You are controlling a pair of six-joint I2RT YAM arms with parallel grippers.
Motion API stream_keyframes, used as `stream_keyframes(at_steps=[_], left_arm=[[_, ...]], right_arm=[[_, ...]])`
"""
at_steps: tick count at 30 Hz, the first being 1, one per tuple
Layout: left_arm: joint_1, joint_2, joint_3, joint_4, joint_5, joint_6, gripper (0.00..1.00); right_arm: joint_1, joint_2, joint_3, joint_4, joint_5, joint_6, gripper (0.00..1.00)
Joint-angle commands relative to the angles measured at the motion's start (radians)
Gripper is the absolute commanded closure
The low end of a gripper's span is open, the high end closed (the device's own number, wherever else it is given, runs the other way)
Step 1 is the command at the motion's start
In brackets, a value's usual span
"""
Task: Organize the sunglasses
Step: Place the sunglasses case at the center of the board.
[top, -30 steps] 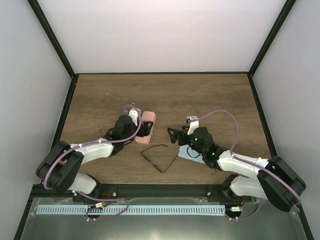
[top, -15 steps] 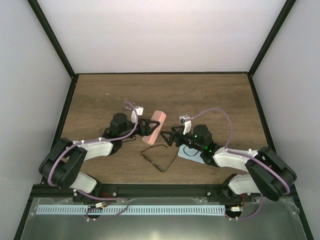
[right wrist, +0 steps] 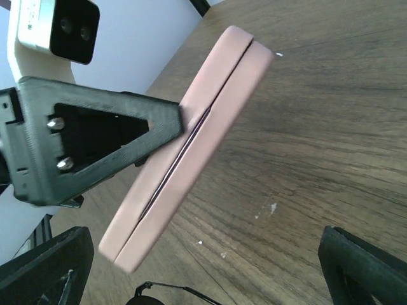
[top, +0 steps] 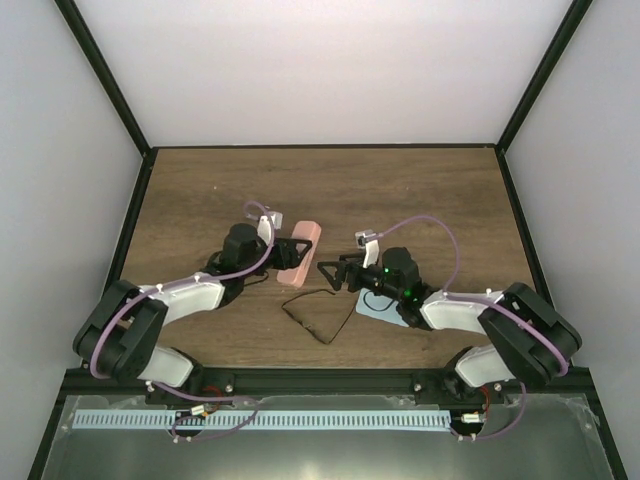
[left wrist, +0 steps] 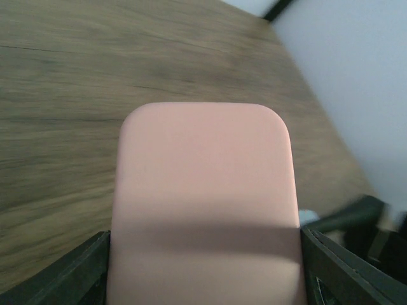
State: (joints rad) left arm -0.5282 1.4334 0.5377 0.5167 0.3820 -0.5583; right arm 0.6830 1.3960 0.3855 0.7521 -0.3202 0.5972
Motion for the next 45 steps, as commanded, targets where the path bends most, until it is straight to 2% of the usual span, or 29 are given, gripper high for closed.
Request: stream_keyframes(at_steps=[1, 11, 13, 17, 21, 22, 26, 31, 34, 37, 45], left_arm=[[-0.001, 0.020, 0.084, -0.182, -0.290, 0.058, 0.28], [-0.072, 0.336, 0.372, -0.369, -0.504, 0.071, 0.27], [-0.085, 0.400, 0.442, -0.403, -0.514, 0.060, 0.25], [-0.090, 0.449, 0.467, -0.373, -0.464, 0.044, 0.18], [-0.090, 0.389, 0.433, -0.334, -0.453, 0.041, 0.04], [-0.089, 0.364, 0.416, -0.330, -0.463, 0.037, 0.03], [-0.051, 0.219, 0.321, -0.330, -0.517, -0.010, 0.03], [0.055, 0.086, 0.181, -0.318, -0.529, -0.050, 0.03], [0.113, 0.042, 0.042, -0.175, -0.483, -0.114, 0.04], [0.131, -0.009, -0.070, -0.086, -0.479, -0.179, 0.04], [0.134, -0.105, -0.122, -0.125, -0.523, -0.164, 0.04]], right_arm=[[-0.007, -0.042, 0.052, -0.079, 0.083, 0.009, 0.00], [-0.007, -0.096, 0.069, -0.211, 0.209, -0.004, 0.00], [-0.007, -0.115, 0.071, -0.237, 0.237, -0.013, 0.00], [-0.007, -0.154, 0.081, -0.300, 0.288, -0.034, 0.00], [-0.005, -0.158, 0.112, -0.369, 0.347, -0.041, 0.00], [-0.002, -0.154, 0.120, -0.377, 0.362, -0.039, 0.00], [0.063, -0.078, 0.183, -0.452, 0.495, -0.049, 0.00], [0.163, 0.145, 0.438, -0.681, 0.652, -0.025, 0.00], [0.197, 0.267, 0.586, -0.796, 0.738, 0.037, 0.00], [0.204, 0.342, 0.651, -0.809, 0.729, 0.073, 0.00], [0.205, 0.510, 0.818, -0.894, 0.743, 0.162, 0.00]])
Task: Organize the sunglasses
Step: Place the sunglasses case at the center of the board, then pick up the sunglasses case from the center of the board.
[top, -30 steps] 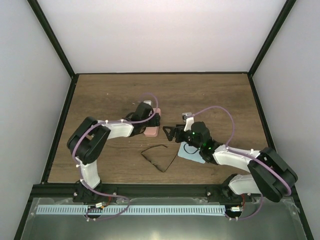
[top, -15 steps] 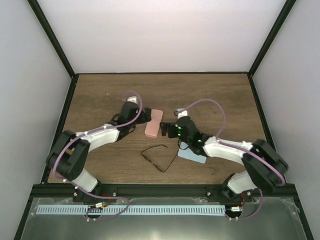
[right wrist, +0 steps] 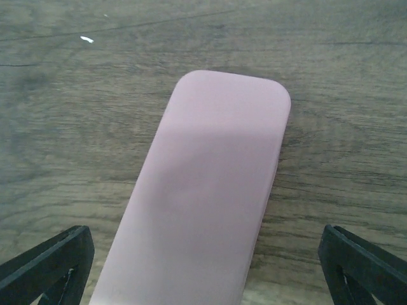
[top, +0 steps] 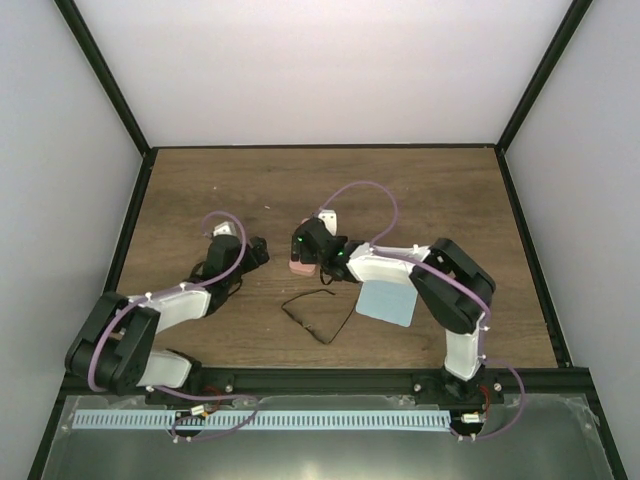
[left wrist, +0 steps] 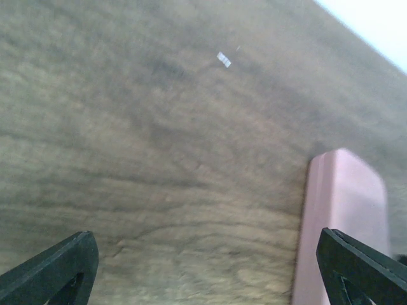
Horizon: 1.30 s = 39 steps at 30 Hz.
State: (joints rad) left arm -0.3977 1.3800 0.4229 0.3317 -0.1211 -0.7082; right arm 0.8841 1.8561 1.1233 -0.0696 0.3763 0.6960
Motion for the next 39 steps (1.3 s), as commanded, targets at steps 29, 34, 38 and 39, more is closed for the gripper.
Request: stream_keyframes(at_steps=[29, 34, 38, 39], left_arm=[[0.003, 0.031, -0.004, 0.104, 0.033, 0.035, 0.04], [0.003, 0.035, -0.003, 0.111, 0.044, 0.037, 0.04], [0.004, 0.021, -0.008, 0.118, 0.064, 0.038, 0.04], [0.003, 0.019, -0.009, 0.127, 0.081, 0.043, 0.04]], right_arm=[[0.015, 0.292, 0.368, -0.298, 0.114, 0.123, 0.17], [0.014, 0.269, 0.347, -0.282, 0.109, 0.115, 0.23], [0.015, 0.199, 0.268, -0.194, 0.081, 0.079, 0.25], [0.014, 0.177, 0.244, -0.170, 0.073, 0.067, 0.25]])
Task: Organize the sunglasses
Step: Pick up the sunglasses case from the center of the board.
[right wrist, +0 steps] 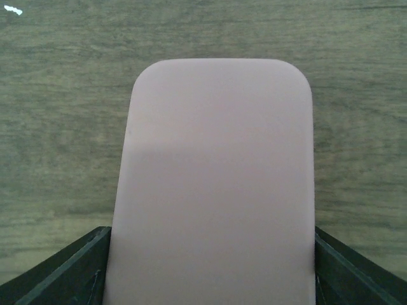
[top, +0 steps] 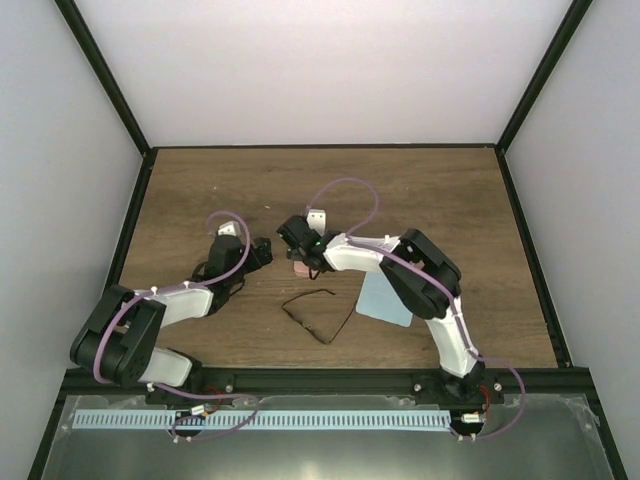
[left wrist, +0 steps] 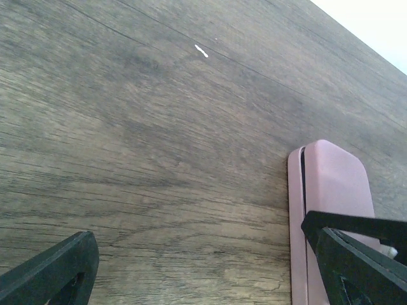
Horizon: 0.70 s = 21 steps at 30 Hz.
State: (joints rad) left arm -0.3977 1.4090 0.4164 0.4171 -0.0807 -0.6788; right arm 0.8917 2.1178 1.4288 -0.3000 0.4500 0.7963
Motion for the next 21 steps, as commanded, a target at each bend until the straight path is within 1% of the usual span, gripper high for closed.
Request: stream_keyframes(at_steps=[1, 5, 7, 8, 10, 12, 17, 19, 21], left_arm=[[0.003, -0.010, -0.002, 0.051, 0.072, 0.025, 0.04], [0.003, -0.013, -0.017, 0.100, 0.129, 0.012, 0.04], [0.004, -0.019, -0.031, 0.132, 0.164, -0.003, 0.05], [0.003, -0.021, -0.036, 0.146, 0.188, -0.008, 0.06], [0.002, -0.020, -0.038, 0.177, 0.251, -0.014, 0.07], [0.001, -0.015, -0.035, 0.202, 0.308, -0.038, 0.08], [-0.018, -0.006, -0.028, 0.280, 0.411, -0.081, 0.09], [-0.053, 0.002, 0.001, 0.269, 0.423, -0.071, 0.09], [-0.112, 0.007, 0.036, 0.234, 0.400, -0.044, 0.08]], right_arm=[[0.002, -0.105, -0.081, 0.079, -0.012, -0.043, 0.26], [-0.023, -0.228, -0.206, 0.203, -0.116, -0.086, 0.27], [-0.045, -0.307, -0.330, 0.309, -0.188, -0.097, 0.28], [-0.059, -0.350, -0.366, 0.365, -0.233, -0.101, 0.27], [-0.096, -0.426, -0.506, 0.489, -0.332, -0.113, 0.27], [-0.141, -0.485, -0.600, 0.600, -0.428, -0.115, 0.28], [-0.224, -0.553, -0.721, 0.754, -0.625, -0.136, 0.28], [-0.249, -0.576, -0.772, 0.835, -0.705, -0.136, 0.28], [-0.270, -0.596, -0.818, 0.910, -0.777, -0.138, 0.28]])
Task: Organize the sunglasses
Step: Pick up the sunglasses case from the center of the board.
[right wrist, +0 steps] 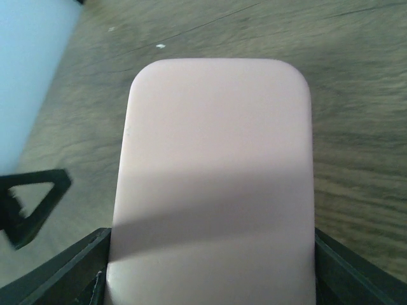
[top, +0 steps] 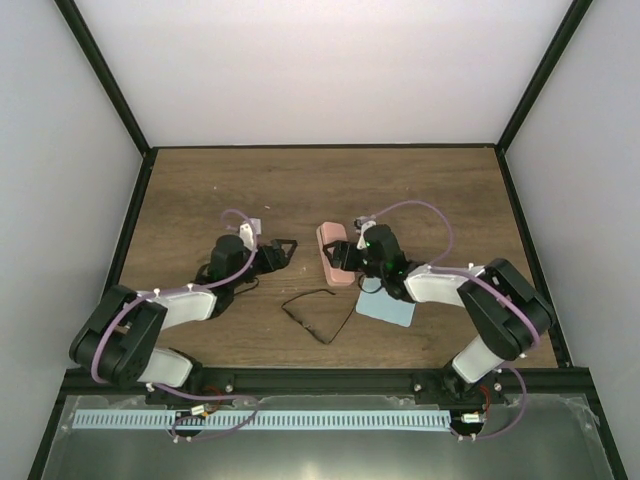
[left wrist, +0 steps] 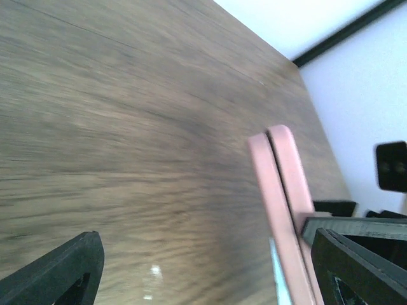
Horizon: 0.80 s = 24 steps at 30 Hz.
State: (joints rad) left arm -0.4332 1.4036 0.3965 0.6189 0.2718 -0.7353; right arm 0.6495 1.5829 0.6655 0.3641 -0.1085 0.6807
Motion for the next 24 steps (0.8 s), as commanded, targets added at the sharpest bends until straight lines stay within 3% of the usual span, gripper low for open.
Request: stream_keyframes(at_steps=[1, 8, 24], left_arm=[[-0.102, 0.016, 0.068, 0.030, 0.037, 0.018, 0.08], [-0.140, 0.086, 0.116, 0.060, 0.083, -0.015, 0.08], [-0.150, 0.145, 0.141, 0.047, 0.056, 0.000, 0.08]], right_arm=[[-0.037, -0.072, -0.071, 0.273, -0.247, -0.023, 0.28], [-0.088, -0.148, -0.159, 0.408, -0.392, -0.021, 0.30], [-0.091, -0.187, -0.161, 0.415, -0.456, -0.018, 0.29]])
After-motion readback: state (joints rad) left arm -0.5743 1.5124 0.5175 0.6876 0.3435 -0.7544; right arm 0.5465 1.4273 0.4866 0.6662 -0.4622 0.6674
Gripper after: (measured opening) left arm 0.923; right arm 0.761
